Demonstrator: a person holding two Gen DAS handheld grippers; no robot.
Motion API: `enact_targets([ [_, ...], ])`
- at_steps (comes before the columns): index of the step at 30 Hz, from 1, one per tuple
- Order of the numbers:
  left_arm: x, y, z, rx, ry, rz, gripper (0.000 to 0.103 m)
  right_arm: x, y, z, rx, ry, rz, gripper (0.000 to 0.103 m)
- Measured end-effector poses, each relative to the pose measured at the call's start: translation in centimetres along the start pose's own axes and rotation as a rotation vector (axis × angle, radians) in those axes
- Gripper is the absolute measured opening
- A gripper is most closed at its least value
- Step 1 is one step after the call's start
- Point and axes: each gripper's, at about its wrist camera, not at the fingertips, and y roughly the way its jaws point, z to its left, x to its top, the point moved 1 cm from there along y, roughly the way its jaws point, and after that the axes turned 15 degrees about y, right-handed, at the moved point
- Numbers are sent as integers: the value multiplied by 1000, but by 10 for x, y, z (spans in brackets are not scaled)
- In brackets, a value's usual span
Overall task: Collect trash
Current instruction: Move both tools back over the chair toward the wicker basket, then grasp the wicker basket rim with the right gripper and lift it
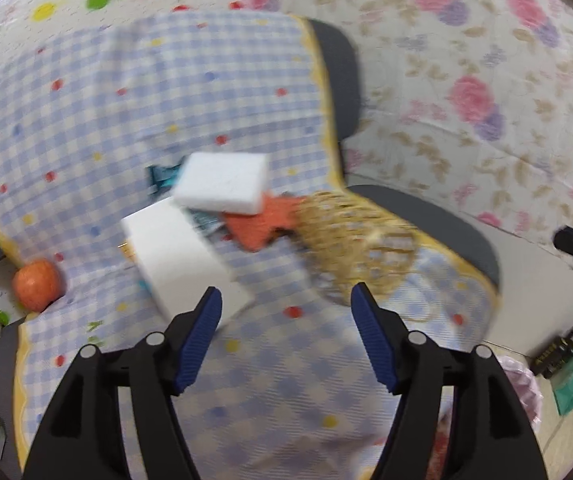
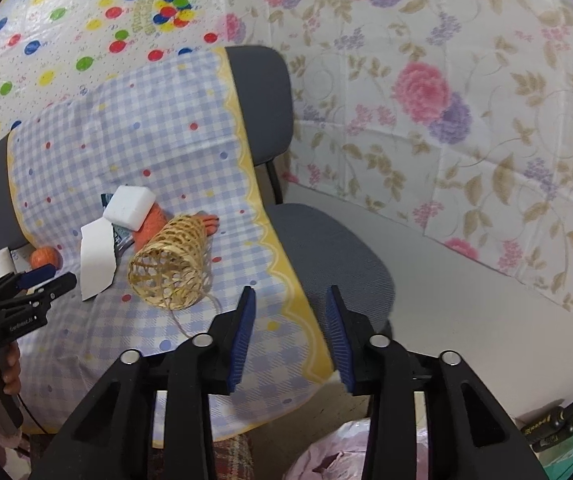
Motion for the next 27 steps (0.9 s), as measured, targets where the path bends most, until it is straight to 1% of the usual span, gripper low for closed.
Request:
enact_targets([
  [3, -7, 5, 22, 31, -53, 34, 69, -4, 24, 17, 33, -12, 45, 46],
  [5, -12, 6, 35, 66, -68, 50, 70, -8, 41, 31, 72, -19, 84, 47],
  [8, -19, 10, 50, 103, -86, 74, 70, -13, 67, 51, 101, -51, 129, 47],
  [13, -32, 17, 75, 123, -136, 109, 70, -10, 97, 79, 130, -103, 140, 45],
  [15, -35, 21, 82, 134, -148, 122, 70, -8, 106, 88, 140, -124, 141, 42],
  [18, -39, 29, 92, 152, -174, 150, 70, -6, 118, 99, 119, -176, 134, 39],
  [23, -39, 35, 96, 143, -197, 155, 70, -2, 130, 105, 92, -227, 121, 35],
  [24, -38, 36, 95, 140, -195, 155, 70, -2, 133, 105, 87, -230, 123, 33],
  [26, -37, 36, 92, 133, -187, 155, 70, -1, 134, 104, 94, -228, 129, 23],
  [27, -37, 36, 91, 129, -184, 153, 70, -1, 133, 104, 98, -228, 132, 22],
])
